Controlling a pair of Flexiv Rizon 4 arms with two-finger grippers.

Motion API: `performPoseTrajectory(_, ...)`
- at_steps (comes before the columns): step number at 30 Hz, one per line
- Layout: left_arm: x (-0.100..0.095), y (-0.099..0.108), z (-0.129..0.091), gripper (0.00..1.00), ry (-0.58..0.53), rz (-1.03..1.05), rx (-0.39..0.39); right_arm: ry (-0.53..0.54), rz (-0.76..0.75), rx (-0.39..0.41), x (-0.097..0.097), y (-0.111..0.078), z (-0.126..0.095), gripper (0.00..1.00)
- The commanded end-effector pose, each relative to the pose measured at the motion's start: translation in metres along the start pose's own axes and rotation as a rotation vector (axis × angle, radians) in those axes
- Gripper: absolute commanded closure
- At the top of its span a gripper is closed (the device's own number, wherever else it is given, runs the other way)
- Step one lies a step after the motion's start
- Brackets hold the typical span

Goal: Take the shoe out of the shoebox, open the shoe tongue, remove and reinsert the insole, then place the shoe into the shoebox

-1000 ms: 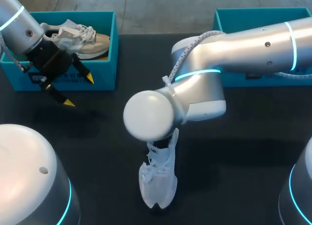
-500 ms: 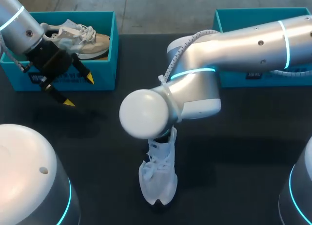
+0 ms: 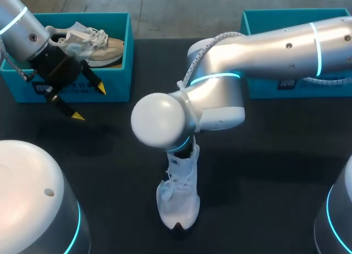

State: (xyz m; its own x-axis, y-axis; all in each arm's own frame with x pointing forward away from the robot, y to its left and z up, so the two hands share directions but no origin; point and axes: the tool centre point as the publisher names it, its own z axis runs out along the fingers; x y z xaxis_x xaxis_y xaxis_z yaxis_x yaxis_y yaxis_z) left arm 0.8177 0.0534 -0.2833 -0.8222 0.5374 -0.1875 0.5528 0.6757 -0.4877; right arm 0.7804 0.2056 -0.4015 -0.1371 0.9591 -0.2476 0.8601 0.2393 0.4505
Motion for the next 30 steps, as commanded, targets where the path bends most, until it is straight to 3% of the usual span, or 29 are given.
performPoseTrajectory(1, 0.001, 0.0, 0.0, 0.0, 0.001, 0.0, -0.003, 0.01, 0.225, 0.017, 0.008, -0.004, 0.021, 1.0)
performPoseTrajectory(5, 0.001, 0.0, 0.0, 0.0, 0.001, 0.0, -0.003, 0.036, 0.243, 0.029, 0.008, -0.007, 0.021, 1.0)
performPoseTrajectory(20, 0.001, 0.0, 0.0, 0.0, 0.001, 0.0, -0.003, -0.032, 0.334, 0.01, 0.018, -0.009, -0.031, 1.0)
performPoseTrajectory(30, 0.001, 0.0, 0.0, 0.0, 0.001, 0.0, -0.003, -0.078, 0.392, -0.001, 0.012, 0.0, -0.03, 1.0)
